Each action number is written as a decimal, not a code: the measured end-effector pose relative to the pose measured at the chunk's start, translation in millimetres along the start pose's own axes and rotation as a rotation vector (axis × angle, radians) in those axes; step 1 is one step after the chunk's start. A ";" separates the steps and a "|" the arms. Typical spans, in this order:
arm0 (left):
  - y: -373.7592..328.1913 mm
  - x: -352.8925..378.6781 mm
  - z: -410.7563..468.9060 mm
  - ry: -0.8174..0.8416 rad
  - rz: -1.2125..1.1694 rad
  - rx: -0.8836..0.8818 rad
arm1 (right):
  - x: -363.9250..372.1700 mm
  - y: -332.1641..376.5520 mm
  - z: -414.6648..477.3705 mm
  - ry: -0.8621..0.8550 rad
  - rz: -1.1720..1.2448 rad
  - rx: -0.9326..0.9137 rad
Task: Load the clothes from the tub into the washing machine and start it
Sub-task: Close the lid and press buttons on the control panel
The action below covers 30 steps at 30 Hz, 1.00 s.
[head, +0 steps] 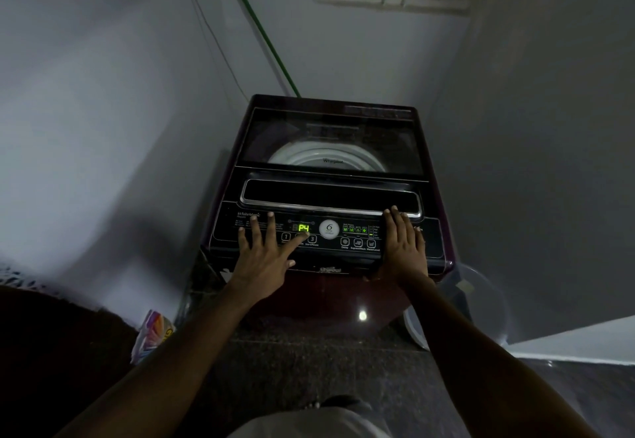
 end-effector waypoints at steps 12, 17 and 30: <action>-3.2 -8.8 -0.8 0.033 0.025 0.019 | 0.5 -1.0 0.4 -0.007 0.007 0.002; -3.5 -12.1 0.6 0.074 0.048 0.024 | 0.6 0.6 0.7 0.004 0.006 0.006; -3.1 -15.5 0.9 0.119 0.095 0.054 | -0.4 1.4 -1.2 0.016 0.008 0.001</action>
Point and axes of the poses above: each hand's wrist, its own z-axis towards the middle knuckle, its own x-axis out of the palm, y = z × x, the point moved 5 cm from there along z, towards the middle knuckle, and after that the axes turned 4 degrees about z, right-handed, at the moved point
